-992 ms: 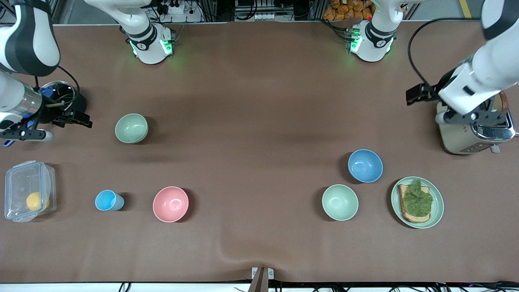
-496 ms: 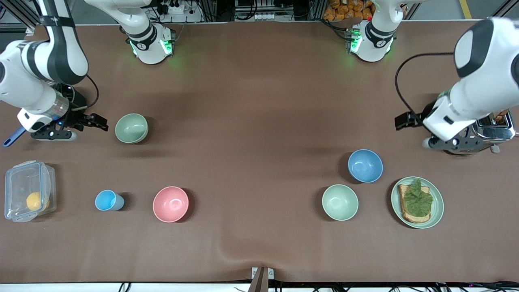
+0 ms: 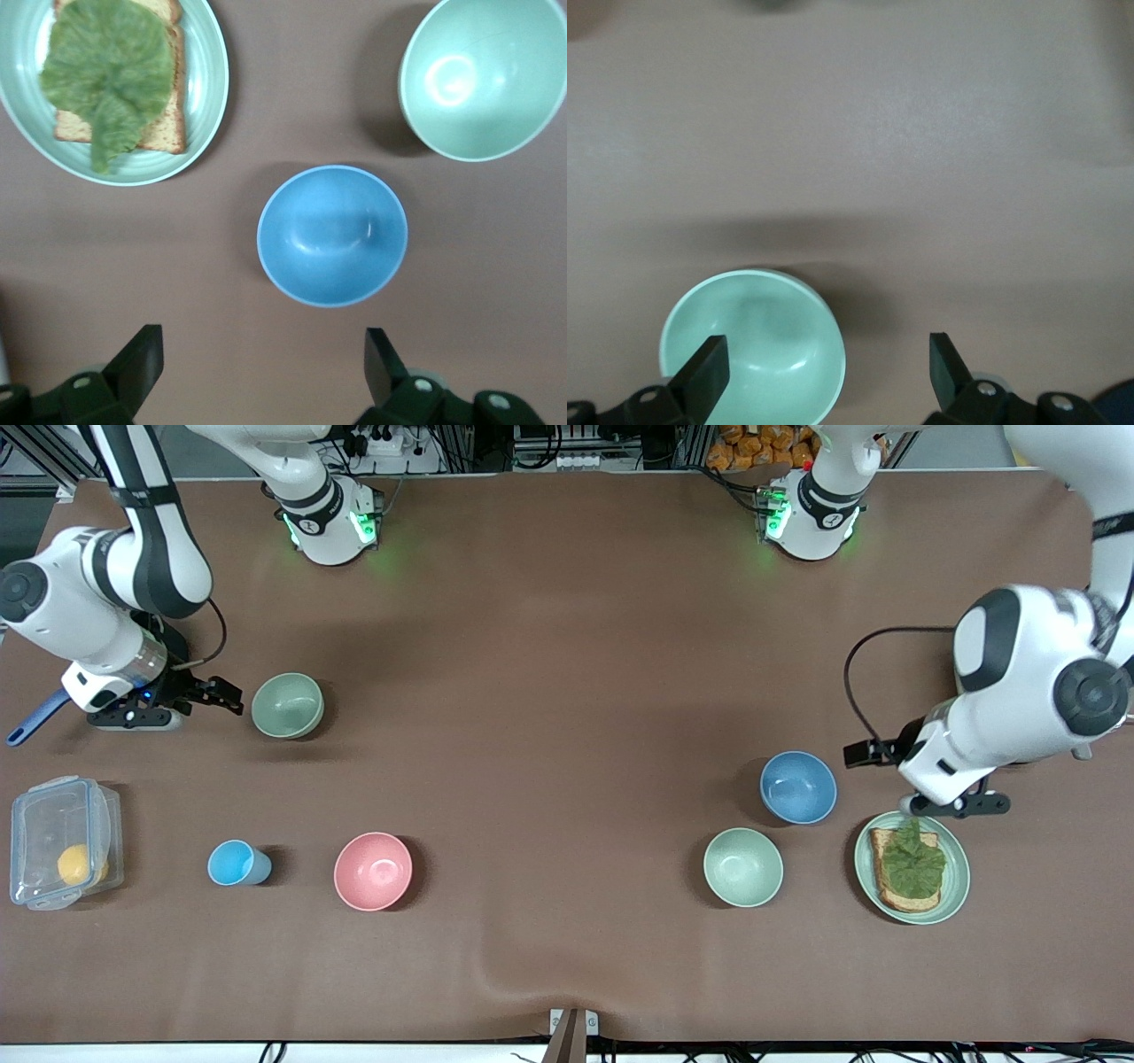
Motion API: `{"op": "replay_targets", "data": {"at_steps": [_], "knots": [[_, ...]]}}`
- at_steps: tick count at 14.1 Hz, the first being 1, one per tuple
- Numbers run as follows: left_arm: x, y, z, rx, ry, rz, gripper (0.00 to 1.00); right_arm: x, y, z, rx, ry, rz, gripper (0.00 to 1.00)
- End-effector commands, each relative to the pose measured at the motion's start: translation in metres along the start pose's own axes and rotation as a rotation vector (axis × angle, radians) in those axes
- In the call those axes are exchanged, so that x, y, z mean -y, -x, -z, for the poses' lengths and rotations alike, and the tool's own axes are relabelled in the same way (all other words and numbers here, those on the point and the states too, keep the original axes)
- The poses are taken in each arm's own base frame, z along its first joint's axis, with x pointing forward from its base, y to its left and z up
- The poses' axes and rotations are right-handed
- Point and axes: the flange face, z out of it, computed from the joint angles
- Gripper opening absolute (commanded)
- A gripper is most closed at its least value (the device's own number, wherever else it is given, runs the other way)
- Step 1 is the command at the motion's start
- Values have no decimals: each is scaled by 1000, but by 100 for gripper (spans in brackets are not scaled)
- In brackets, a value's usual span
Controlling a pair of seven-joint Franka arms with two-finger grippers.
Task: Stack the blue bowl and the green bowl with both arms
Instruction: 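Grasp the green bowl with the right gripper while the left gripper grasps the blue bowl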
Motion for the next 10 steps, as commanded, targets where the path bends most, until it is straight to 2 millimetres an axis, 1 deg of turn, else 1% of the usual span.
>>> {"op": "replay_targets", "data": {"at_steps": [1,2,4,5,6,8,10], "knots": [[6,-12,-33,26,-39,-17,100,-2,7,-36,4,1,10,97],[9,-13,-46,43,-44,-13,100,-2,8,-48,6,5,10,92],[8,-18,-71,63,-41,17,100,-3,8,-68,-4,16,35,82],[5,-18,-85,77,-43,44,100,-4,7,-76,-8,21,45,79],[3,-18,-99,89,-43,59,100,-5,8,-83,-8,23,43,73],[3,-17,-117,93,-40,63,100,-3,8,-88,-5,24,48,53],[4,-14,-132,91,-36,64,100,0,8,-89,0,22,51,35]]}}
